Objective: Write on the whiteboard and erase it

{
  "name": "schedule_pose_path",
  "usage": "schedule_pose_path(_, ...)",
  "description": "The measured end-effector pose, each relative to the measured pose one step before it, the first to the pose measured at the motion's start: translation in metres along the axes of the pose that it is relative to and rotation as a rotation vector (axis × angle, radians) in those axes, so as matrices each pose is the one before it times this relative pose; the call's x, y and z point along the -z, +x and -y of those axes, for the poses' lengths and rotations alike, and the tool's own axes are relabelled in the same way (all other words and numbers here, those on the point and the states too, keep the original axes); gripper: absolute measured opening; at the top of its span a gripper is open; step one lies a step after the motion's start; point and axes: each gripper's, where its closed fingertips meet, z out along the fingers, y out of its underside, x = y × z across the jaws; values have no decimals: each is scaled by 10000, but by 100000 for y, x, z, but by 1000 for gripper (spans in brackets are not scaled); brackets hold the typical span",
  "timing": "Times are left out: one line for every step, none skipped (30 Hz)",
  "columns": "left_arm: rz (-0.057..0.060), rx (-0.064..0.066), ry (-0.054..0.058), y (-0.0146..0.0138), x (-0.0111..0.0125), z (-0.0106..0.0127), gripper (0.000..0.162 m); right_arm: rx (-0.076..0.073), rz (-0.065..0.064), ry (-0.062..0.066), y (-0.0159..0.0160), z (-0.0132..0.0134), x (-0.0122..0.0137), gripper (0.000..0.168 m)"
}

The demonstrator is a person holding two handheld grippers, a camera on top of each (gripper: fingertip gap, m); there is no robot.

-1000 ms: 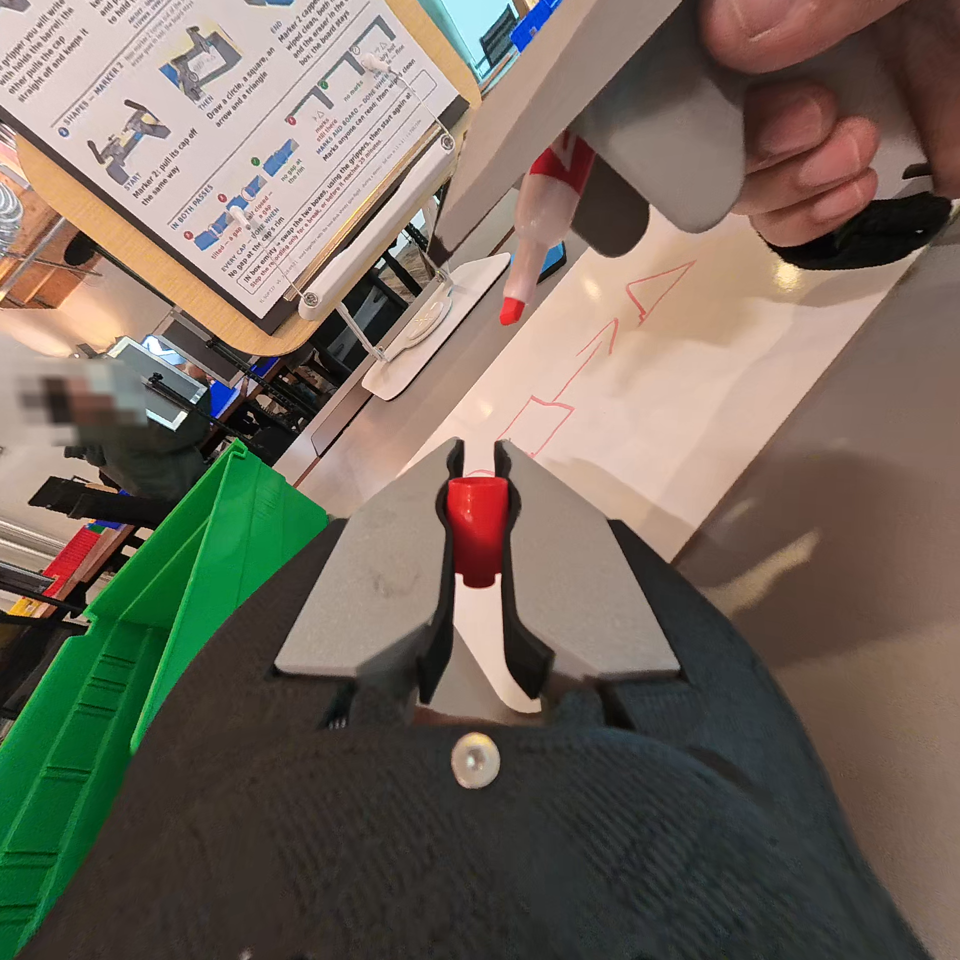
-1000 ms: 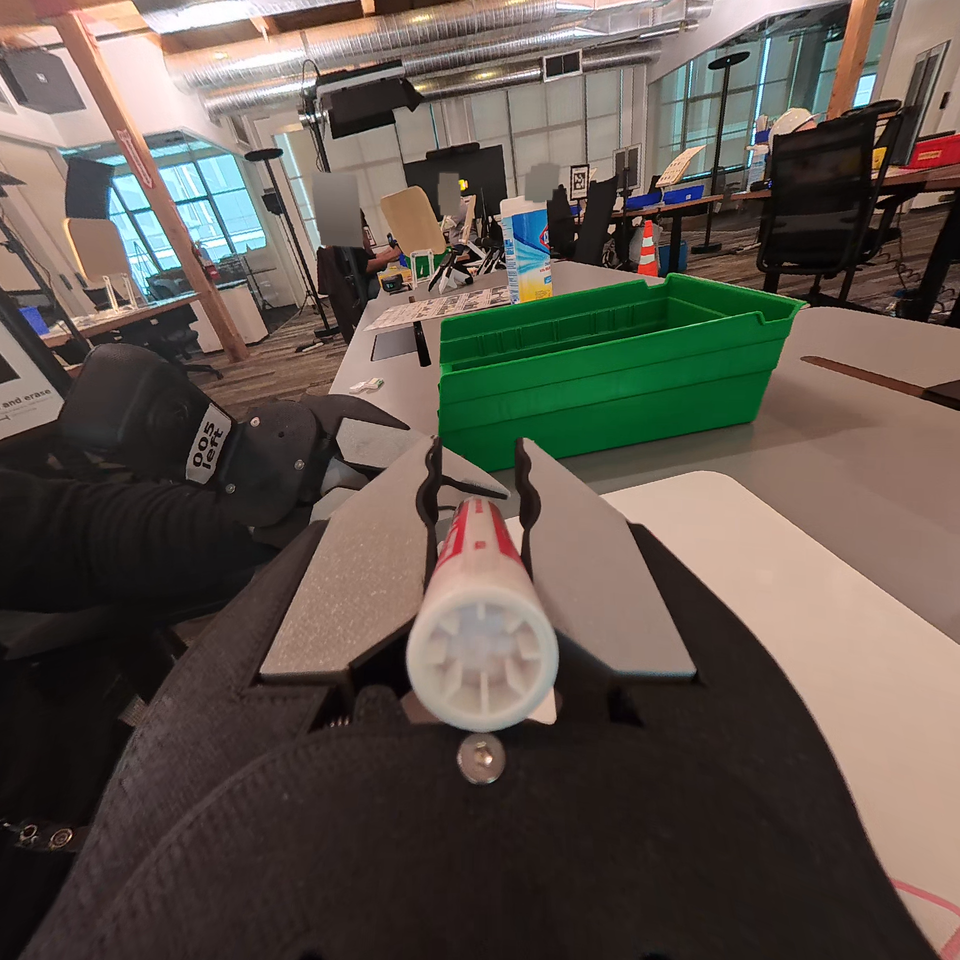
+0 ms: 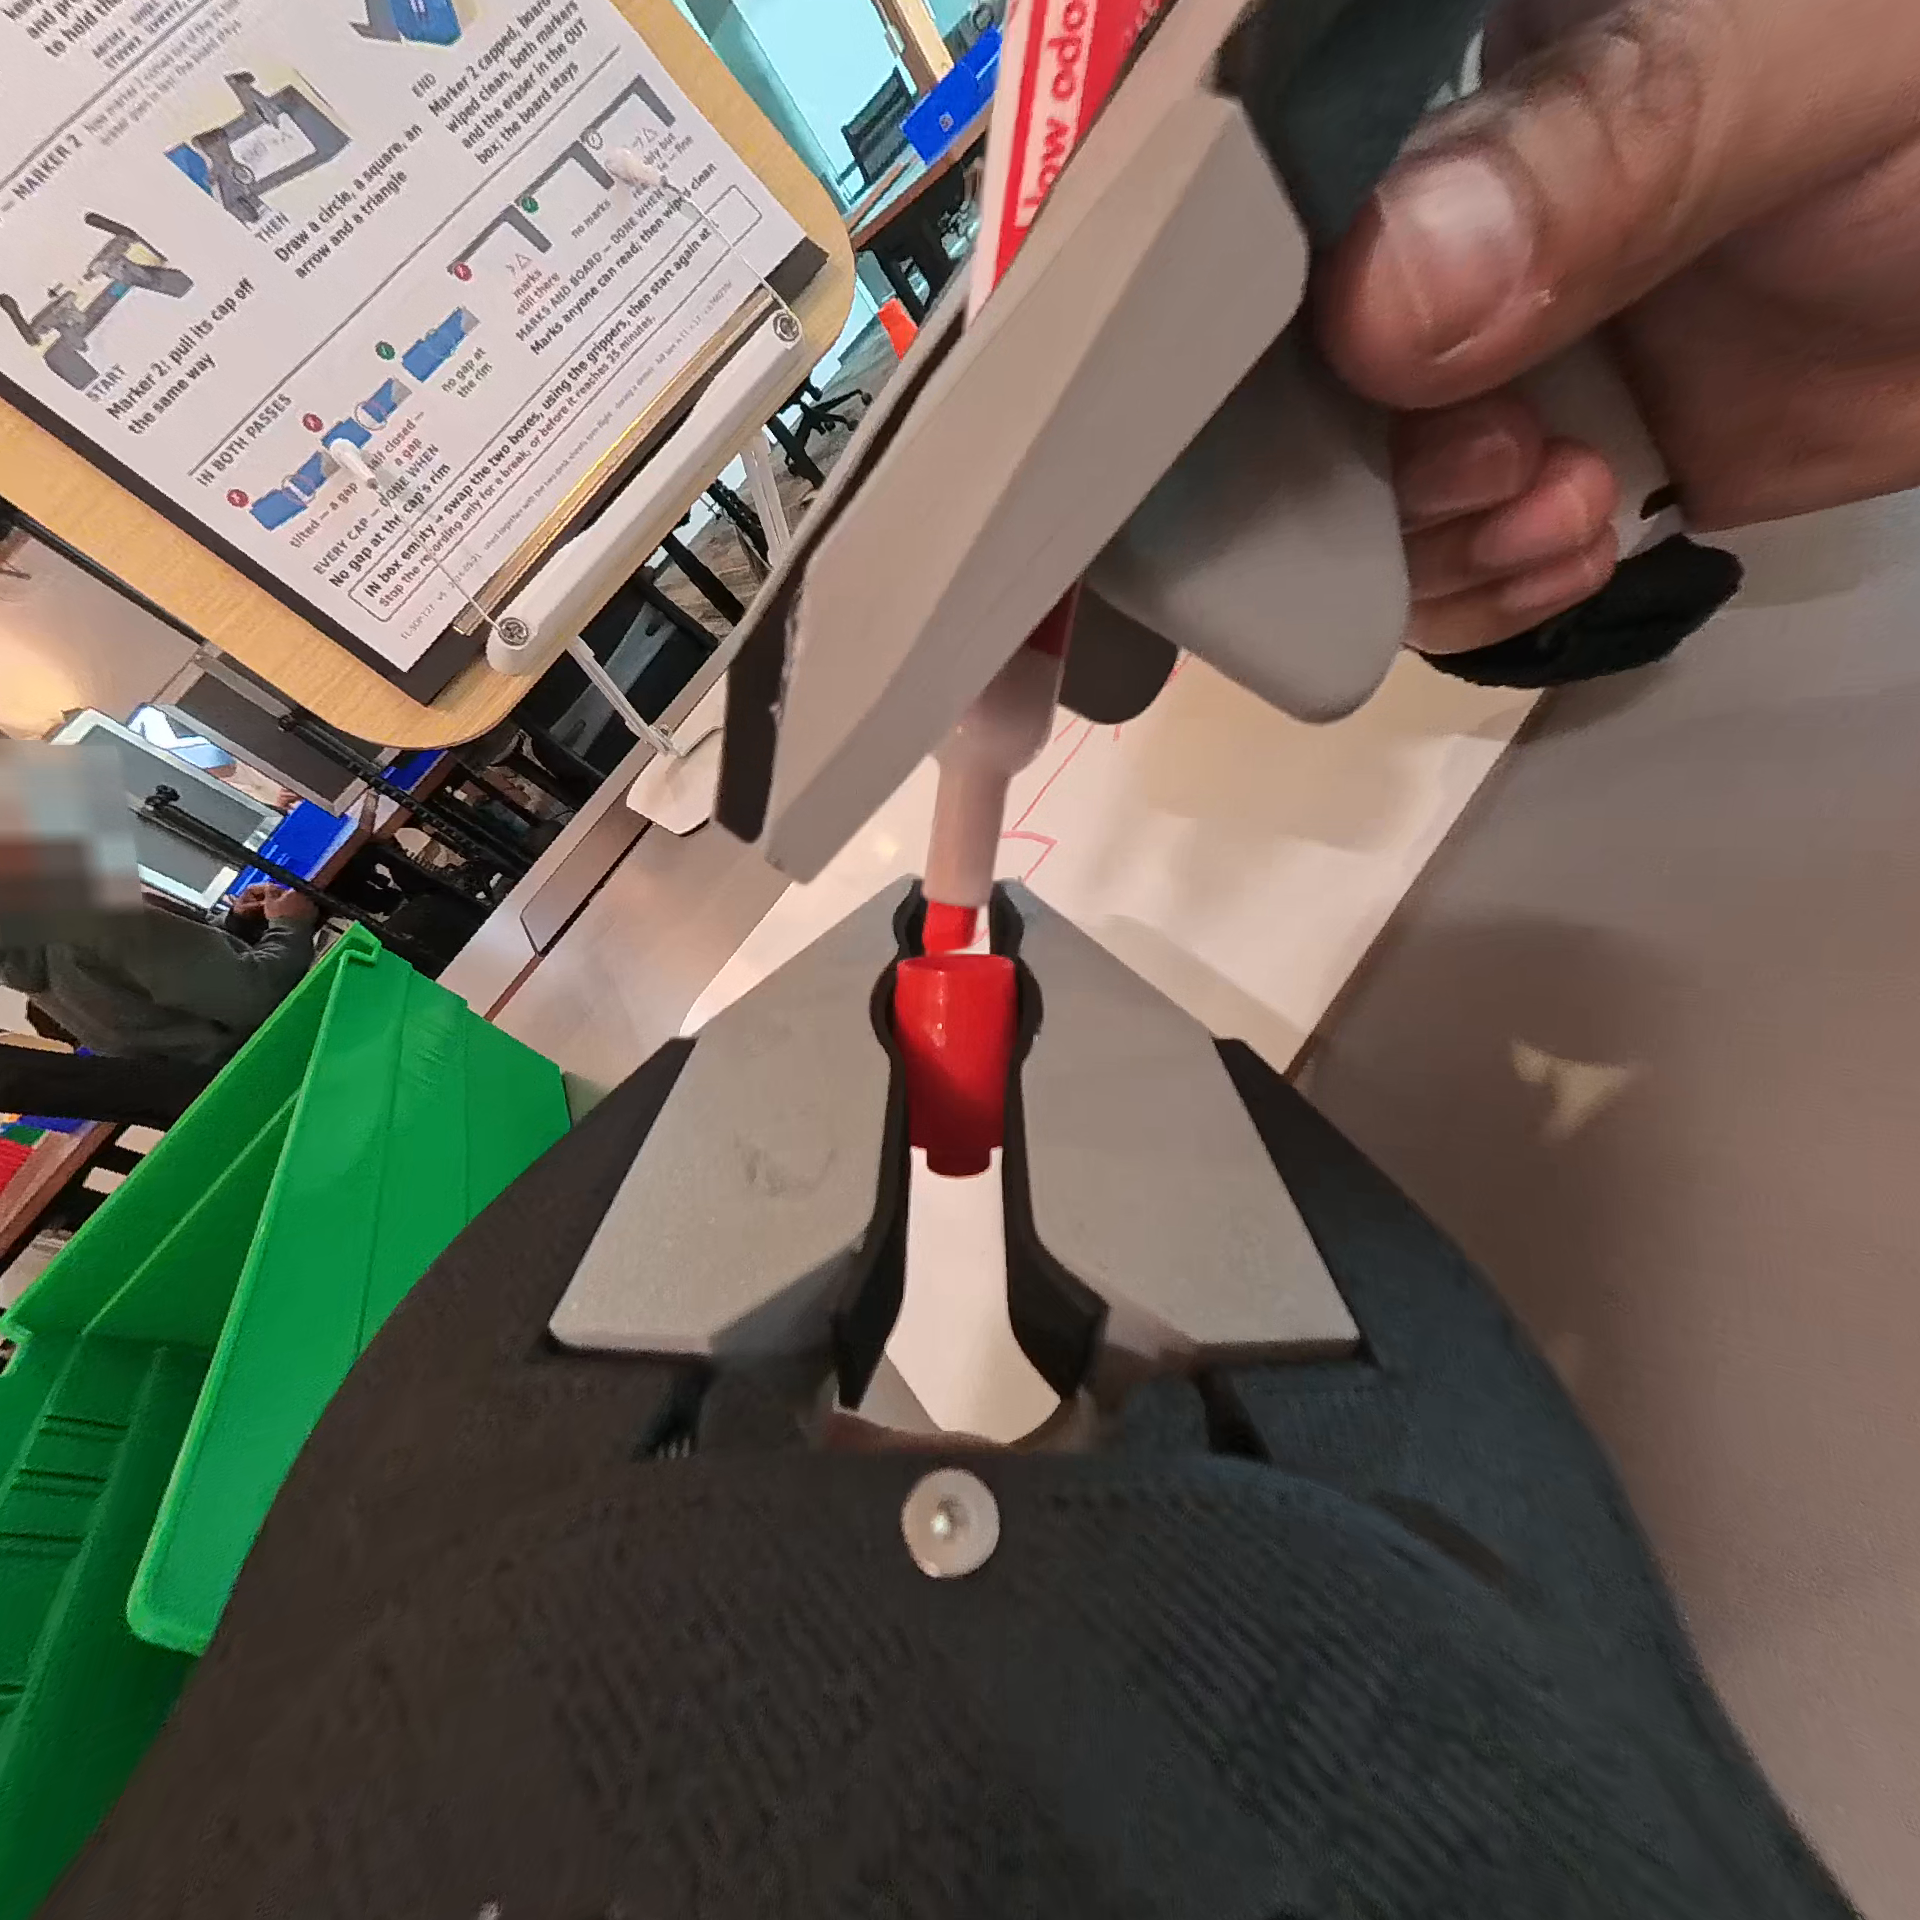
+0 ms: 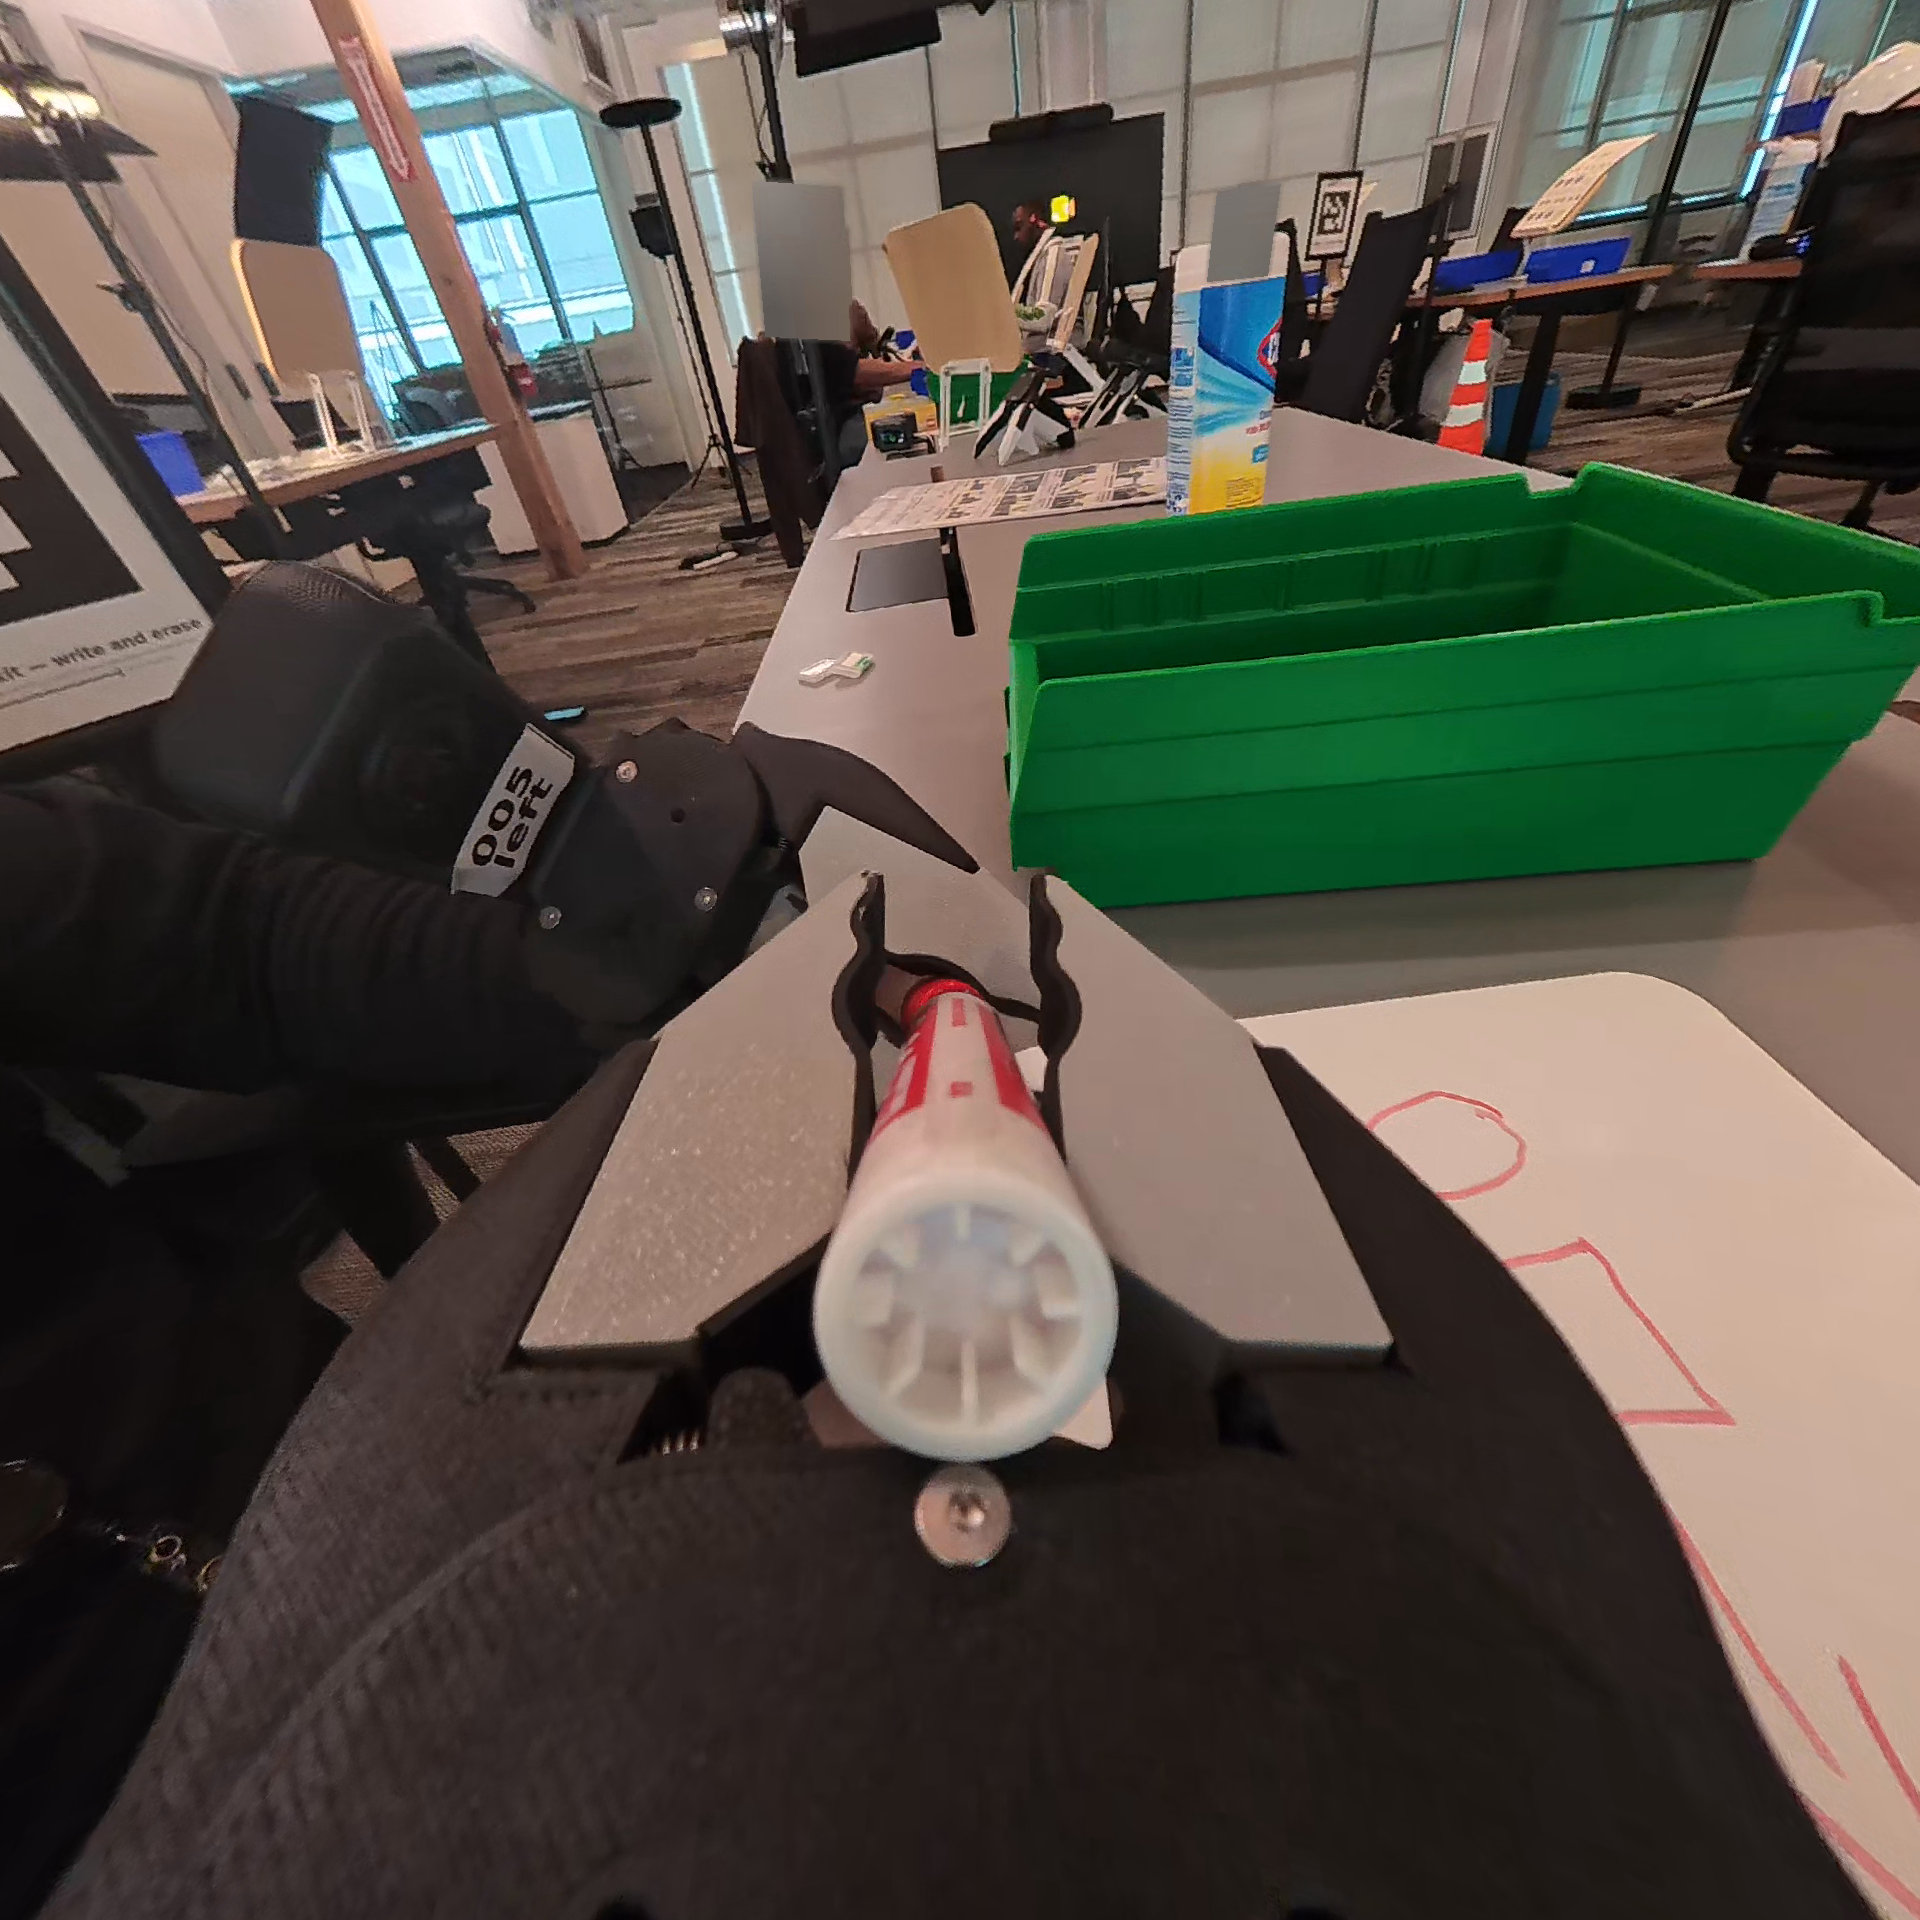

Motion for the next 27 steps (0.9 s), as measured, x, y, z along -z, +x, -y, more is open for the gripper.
schedule_pose_path(-14, -36, 46, 66, 25, 90, 9, 0, -15, -55, 20, -94, -94, 26)
schedule_pose_path(12, -30, 34, 18, 19, 78, 9, 0, 14, -80, -19, -146, -98, 26)
schedule_pose_path(-21, -6, 37, 57, 20, 77, 9, -12, 65, -61, -105, -140, -113, 26)
schedule_pose_path(-66, 30, 5, 102, -10, 14, 9, -32, 142, -36, -217, -92, -129, 25)
schedule_pose_path(-46, 16, -9, 65, -13, -2, 9, -51, 133, -22, -213, -92, -141, 25)
schedule_pose_path(-30, 15, 26, 57, 0, 49, 9, -20, -39, -56, 63, -145, -140, 25)
schedule_pose_path(-59, 34, 18, 88, 7, 45, 9, -10, 9, -86, -5, -202, -161, 26)
schedule_pose_path(-41, 24, 24, 67, 20, 56, 9, -31, 57, -62, -65, -172, -189, 25)
schedule_pose_path(14, 51, -28, -34, 2, -22, 9, -80, 29, 102, 1, 41, -115, 25)
schedule_pose_path(-91, 97, 36, 91, 24, 101, 9, -183, 114, 125, -30, 86, -86, 25)
schedule_pose_path(-114, 104, 45, 134, 14, 120, 9, -224, 175, 139, -68, 90, -51, 25)
schedule_pose_path(-67, 30, -16, 122, -28, 19, 9, -126, 145, 62, -37, 36, -20, 25)
schedule_pose_path(-102, -58, -62, 189, -60, -72, 9, 106, 84, -74, -16, -74, 16, 25)
schedule_pose_path(-148, -61, -47, 262, -66, -56, 8, 361, 61, -250, -33, -181, 55, 25)
schedule_pose_path(-136, -58, -48, 240, -77, -44, 8, 450, 44, -300, -60, -153, 78, 25)
schedule_pose_path(-156, -42, -51, 260, -62, -50, 8, 417, 57, -266, -103, -160, 47, 25)
schedule_pose_path(-174, 25, -7, 277, -33, 55, 9, 366, 54, -141, -138, -88, 40, 25)
schedule_pose_path(-146, 119, 65, 189, 21, 179, 8, 217, 56, 20, -155, 25, 55, 25)
schedule_pose_path(-140, 153, 42, 153, 21, 131, 8, 37, 111, 162, -187, 113, 56, 25)
schedule_pose_path(49, 73, 40, -111, 24, 77, 8, -181, 38, 165, 23, 68, 56, 25)
schedule_pose_path(155, 116, -33, -328, 11, -66, 8, -318, -10, 224, 117, 130, -22, 24)
schedule_pose_path(286, 230, -6, -669, 43, -71, 8, -440, -371, 210, 498, 126, -111, 24)
schedule_pose_path(51, 279, 45, -417, 86, -21, 8, -384, -483, 254, 423, 221, -189, 24)
schedule_pose_path(3, 153, 30, -178, 85, -6, 8, -219, -392, 224, 164, 280, -194, 24)
schedule_pose_path(287, -80, -25, -325, 38, -60, 7, -114, -341, 135, 147, 233, -178, 24)
schedule_pose_path(438, -253, -182, -375, -55, -257, 8, -203, -324, 222, 229, 267, -205, 23)
schedule_pose_path(393, -213, -258, -384, -81, -353, 8, -424, -310, 264, 352, 136, -235, 23)
